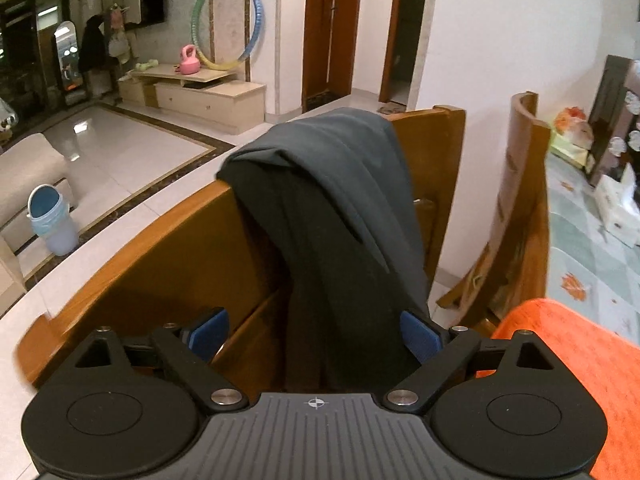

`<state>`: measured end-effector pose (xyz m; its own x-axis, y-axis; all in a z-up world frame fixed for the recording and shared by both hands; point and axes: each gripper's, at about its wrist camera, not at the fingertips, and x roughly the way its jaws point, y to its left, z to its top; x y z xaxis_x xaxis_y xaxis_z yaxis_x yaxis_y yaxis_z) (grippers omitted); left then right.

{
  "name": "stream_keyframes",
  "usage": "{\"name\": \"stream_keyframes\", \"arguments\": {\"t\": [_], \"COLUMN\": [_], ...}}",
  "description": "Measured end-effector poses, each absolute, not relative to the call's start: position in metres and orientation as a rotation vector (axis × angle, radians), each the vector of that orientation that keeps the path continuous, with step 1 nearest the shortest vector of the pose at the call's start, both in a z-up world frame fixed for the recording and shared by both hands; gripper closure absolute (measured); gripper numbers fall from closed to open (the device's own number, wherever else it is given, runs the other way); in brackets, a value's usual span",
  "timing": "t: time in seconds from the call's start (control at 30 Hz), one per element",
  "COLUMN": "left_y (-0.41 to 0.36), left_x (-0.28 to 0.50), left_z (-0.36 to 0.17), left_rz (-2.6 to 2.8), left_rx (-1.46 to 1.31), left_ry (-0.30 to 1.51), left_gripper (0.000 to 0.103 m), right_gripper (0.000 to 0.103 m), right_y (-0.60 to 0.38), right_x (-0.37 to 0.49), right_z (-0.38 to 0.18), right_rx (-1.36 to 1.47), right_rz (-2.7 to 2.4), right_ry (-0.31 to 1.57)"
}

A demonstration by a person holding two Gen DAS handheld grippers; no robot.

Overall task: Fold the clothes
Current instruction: 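Grasp the hanging garment with the right gripper while the left gripper holds it up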

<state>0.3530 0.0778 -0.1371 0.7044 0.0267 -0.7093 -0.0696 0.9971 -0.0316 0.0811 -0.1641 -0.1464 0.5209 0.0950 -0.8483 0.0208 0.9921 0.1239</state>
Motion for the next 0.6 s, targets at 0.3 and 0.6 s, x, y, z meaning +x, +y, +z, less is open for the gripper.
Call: {"name": "stream_keyframes", "arguments": {"t": [0.3, 0.6], "left_y": [0.07, 0.087], "left_x": [0.387, 0.374], "left_z": [-0.169, -0.163], "left_rz": [0.057, -0.092], "left_rx": [-0.057, -0.246], "left_ry": [0.848, 0.813], "left_gripper": [0.012, 0.095], "right_gripper": [0.0, 0.0], "right_y": [-0.164, -0.162], "right_x": [0.083, 0.084], "right_z": [-0.15, -0.151], "right_rx": [0.114, 0.111], "right_rz": [0.05, 0.043], "right_ry": [1.033, 1.038]}}
